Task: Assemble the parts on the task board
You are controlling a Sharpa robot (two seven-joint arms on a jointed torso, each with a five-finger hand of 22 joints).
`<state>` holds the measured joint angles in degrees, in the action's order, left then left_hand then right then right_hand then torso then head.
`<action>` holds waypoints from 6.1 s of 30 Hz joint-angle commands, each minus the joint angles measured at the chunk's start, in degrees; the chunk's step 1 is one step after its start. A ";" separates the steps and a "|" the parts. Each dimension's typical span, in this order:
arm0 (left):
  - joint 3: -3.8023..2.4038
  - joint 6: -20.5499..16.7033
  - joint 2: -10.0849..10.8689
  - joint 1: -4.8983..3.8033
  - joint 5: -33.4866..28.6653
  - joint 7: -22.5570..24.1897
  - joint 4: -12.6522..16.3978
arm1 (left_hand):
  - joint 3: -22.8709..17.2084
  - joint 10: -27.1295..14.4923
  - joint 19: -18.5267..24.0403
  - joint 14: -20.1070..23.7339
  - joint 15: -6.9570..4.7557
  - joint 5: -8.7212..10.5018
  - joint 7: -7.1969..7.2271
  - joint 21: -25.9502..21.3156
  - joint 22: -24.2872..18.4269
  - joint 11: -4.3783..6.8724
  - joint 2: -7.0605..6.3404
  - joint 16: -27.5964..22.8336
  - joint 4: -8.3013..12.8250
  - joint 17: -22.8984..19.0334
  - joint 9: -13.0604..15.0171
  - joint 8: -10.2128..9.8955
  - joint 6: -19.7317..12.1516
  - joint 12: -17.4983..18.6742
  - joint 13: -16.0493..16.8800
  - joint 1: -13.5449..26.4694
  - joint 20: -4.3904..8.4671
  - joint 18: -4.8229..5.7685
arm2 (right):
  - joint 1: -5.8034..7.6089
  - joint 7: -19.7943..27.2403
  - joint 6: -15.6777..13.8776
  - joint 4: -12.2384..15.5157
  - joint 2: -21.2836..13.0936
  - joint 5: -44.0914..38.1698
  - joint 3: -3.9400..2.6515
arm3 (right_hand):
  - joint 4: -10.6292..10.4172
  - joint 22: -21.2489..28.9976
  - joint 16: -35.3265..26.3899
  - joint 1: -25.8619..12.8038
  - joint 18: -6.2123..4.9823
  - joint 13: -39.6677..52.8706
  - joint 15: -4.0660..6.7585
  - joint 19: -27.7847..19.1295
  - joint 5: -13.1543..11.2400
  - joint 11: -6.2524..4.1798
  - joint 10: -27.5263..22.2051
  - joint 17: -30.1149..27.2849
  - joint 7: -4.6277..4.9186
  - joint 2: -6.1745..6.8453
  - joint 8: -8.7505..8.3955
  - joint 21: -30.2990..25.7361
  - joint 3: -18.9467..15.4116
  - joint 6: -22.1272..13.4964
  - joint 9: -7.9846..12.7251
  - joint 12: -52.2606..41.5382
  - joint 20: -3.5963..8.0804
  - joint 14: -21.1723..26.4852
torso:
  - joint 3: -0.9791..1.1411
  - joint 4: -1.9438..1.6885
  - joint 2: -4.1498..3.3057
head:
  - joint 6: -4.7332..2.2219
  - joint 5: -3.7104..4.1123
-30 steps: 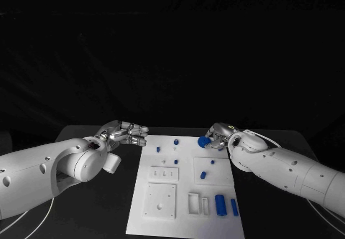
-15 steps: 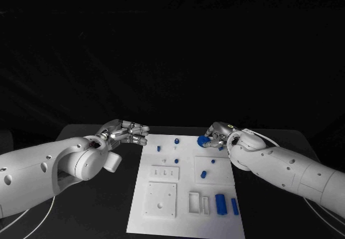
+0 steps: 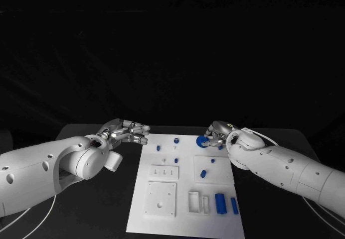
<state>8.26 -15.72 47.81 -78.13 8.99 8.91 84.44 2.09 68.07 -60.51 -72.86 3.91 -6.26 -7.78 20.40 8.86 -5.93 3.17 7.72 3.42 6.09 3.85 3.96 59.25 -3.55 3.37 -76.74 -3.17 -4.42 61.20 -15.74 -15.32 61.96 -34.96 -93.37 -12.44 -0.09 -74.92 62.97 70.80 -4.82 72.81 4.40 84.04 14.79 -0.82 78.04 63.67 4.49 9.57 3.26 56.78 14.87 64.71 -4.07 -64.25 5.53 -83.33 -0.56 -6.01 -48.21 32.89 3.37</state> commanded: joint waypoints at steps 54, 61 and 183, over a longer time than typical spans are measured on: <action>-0.01 0.74 -0.05 -0.06 0.40 0.06 0.06 | -0.17 -0.35 0.51 0.17 0.21 -0.07 -0.03 0.53 -0.08 -0.08 0.43 -0.13 0.58 -0.10 -0.03 -0.31 -0.09 0.19 0.06 0.15 0.06 0.56 | -0.74 -3.20 -10.34 12.86 2.01 -13.81 3.24 | 1.67 -7.30 0.52 0.56 1.80 1.39 0.97 1.03 -4.05 -1.26 2.29 -0.60 -2.30 1.04 0.35 1.63 7.44 8.19 -0.56 -0.55 0.94 -0.22 | -0.02 -0.29 -0.05 | -1.21 -0.15; -0.01 0.83 -0.23 -0.05 0.40 0.06 0.00 | -0.30 -0.35 0.57 0.16 0.20 -0.12 -0.04 0.69 -0.09 -0.08 0.45 -0.11 0.73 -0.09 -0.04 -0.32 -0.13 0.19 0.06 0.24 0.07 0.56 | -0.74 -3.11 -9.59 11.02 4.09 -14.03 4.29 | 1.63 -7.27 0.44 0.53 1.79 1.36 0.97 1.01 -3.98 -1.23 2.22 -0.72 -2.26 1.05 0.35 1.50 7.33 8.06 -0.51 -0.39 0.94 -0.19 | -0.09 -0.43 -0.08 | -1.32 0.04; 0.17 2.39 0.52 0.08 1.58 0.96 -2.10 | -0.56 -0.05 0.69 0.03 0.12 -0.20 -0.10 1.07 -0.22 0.00 0.56 -0.01 0.92 -0.06 -0.05 -0.33 -0.39 0.20 0.05 0.39 0.14 0.58 | -1.94 22.99 -6.28 11.64 -13.15 20.04 -1.59 | 10.63 -5.54 -6.76 5.99 0.04 -4.88 -0.58 -1.10 15.17 0.91 -4.89 -4.01 2.03 -3.17 0.35 -9.98 -10.19 -5.79 0.38 6.51 -0.60 1.90 | 1.36 2.52 0.76 | -1.75 -0.73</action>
<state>8.44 -14.81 48.30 -78.07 9.92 8.63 82.40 1.54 68.07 -60.10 -72.87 3.91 -6.26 -7.78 21.27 8.68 -5.93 3.39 7.72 3.97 6.01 3.85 3.96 59.25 -3.55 3.37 -76.52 -3.17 -4.42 59.50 -0.21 -24.52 74.18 -48.07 -78.59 -14.02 9.93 -74.94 56.24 77.42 -3.93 68.02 4.00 83.18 29.54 -0.11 73.38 59.55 6.39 6.31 3.64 46.79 4.30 59.30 -3.69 -58.00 5.08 -81.66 0.43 -3.92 -47.54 31.21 2.48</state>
